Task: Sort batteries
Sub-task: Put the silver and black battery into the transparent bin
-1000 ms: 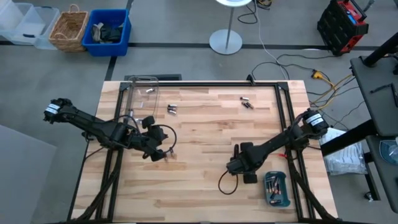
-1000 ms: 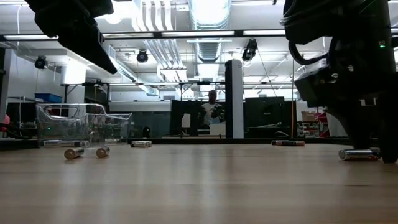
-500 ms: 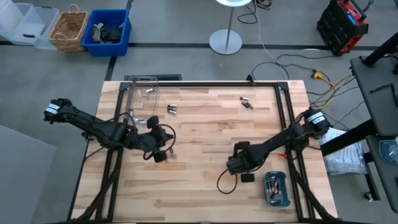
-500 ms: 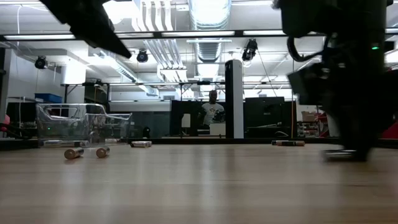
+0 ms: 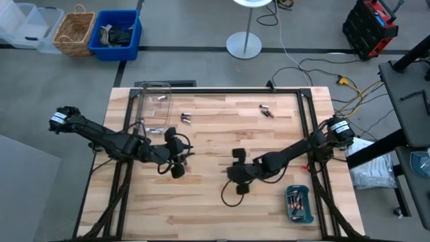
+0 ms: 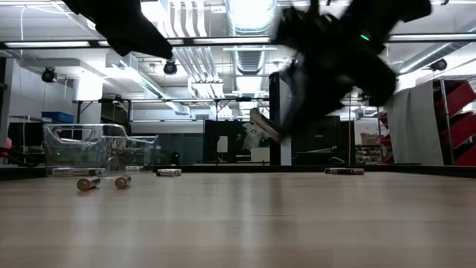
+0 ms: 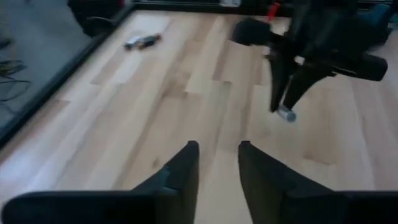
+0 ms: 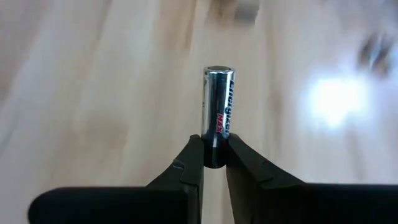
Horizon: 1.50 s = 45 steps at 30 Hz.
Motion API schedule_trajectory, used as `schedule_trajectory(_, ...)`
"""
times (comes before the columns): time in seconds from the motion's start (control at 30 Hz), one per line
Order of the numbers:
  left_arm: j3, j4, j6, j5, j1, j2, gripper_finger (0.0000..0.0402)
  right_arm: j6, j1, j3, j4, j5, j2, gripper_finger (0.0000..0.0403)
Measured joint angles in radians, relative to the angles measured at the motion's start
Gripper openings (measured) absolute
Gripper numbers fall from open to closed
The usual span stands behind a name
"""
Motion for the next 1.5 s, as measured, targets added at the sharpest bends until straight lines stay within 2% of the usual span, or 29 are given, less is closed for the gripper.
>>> schedule_trajectory(0.13,0.0,0.045,0.007,0.063,-0.001,0.071,0.0122,-0.139,-0.028,0.001,0.263,0.004,0.001,0.0034)
schedule_trajectory(0.23,0.001,0.086,0.007,0.064,-0.001,0.132,0.0133,-0.168,-0.048,0.001,0.425,0.022,0.001,0.0034)
schedule_trajectory(0.37,0.002,0.186,0.049,0.118,0.0,0.195,0.0137,-0.17,-0.08,0.001,0.515,0.034,0.001,0.0034)
schedule_trajectory(0.6,0.003,0.277,0.102,0.122,0.0,0.22,0.0137,-0.161,-0.102,0.001,0.482,0.037,0.005,0.0034)
schedule_trajectory(0.77,0.005,0.294,0.081,0.054,0.002,0.206,0.0137,-0.165,-0.102,0.001,0.476,0.033,0.005,0.0034)
schedule_trajectory(1.37,0.004,0.405,0.13,0.052,0.004,0.251,0.0136,-0.169,-0.101,0.001,0.483,0.033,0.005,0.0034)
schedule_trajectory(1.5,0.004,0.4,0.135,0.051,0.004,0.253,0.012,-0.169,-0.101,0.001,0.483,0.033,0.005,0.0034)
